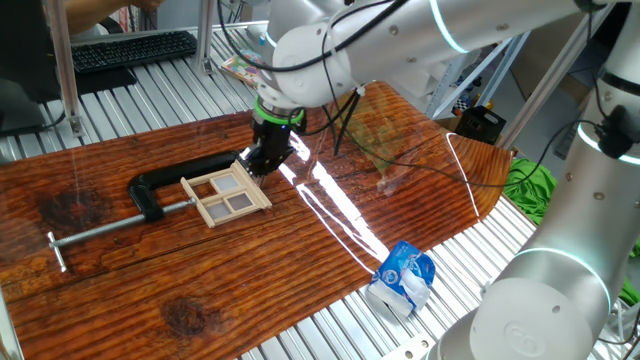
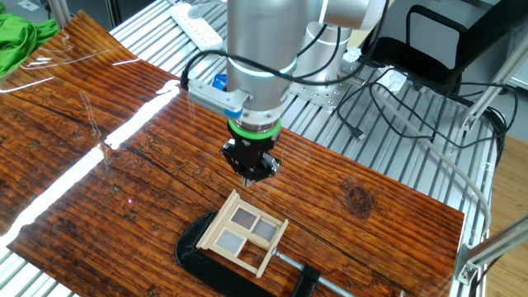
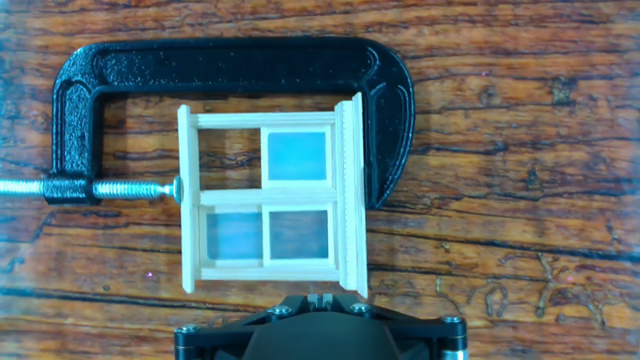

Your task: Open a sliding window

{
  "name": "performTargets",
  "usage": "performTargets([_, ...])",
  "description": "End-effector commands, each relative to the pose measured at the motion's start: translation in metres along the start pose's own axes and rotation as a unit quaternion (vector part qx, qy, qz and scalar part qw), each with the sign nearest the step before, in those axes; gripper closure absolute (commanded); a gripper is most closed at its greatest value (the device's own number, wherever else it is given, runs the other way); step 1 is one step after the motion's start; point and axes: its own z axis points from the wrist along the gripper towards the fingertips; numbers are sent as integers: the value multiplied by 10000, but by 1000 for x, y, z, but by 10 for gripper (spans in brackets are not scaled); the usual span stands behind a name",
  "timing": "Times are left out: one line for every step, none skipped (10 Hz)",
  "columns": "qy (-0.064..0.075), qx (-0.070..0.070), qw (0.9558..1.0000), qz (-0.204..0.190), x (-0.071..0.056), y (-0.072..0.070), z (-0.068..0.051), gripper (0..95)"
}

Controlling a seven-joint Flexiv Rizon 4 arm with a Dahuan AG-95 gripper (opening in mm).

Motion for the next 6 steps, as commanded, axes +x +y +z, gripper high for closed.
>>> performTargets([29, 48, 10000, 80, -3, 4, -1, 950])
performTargets([55, 112, 9999, 95, -6, 5, 0, 950])
performTargets([93, 125, 9998, 98, -7, 6, 2, 950])
performTargets([103, 136, 9998, 101, -9, 6, 8, 950])
performTargets([104, 170, 9998, 89, -10, 6, 12, 950])
performTargets([102, 173, 9997, 101, -12, 5, 16, 950])
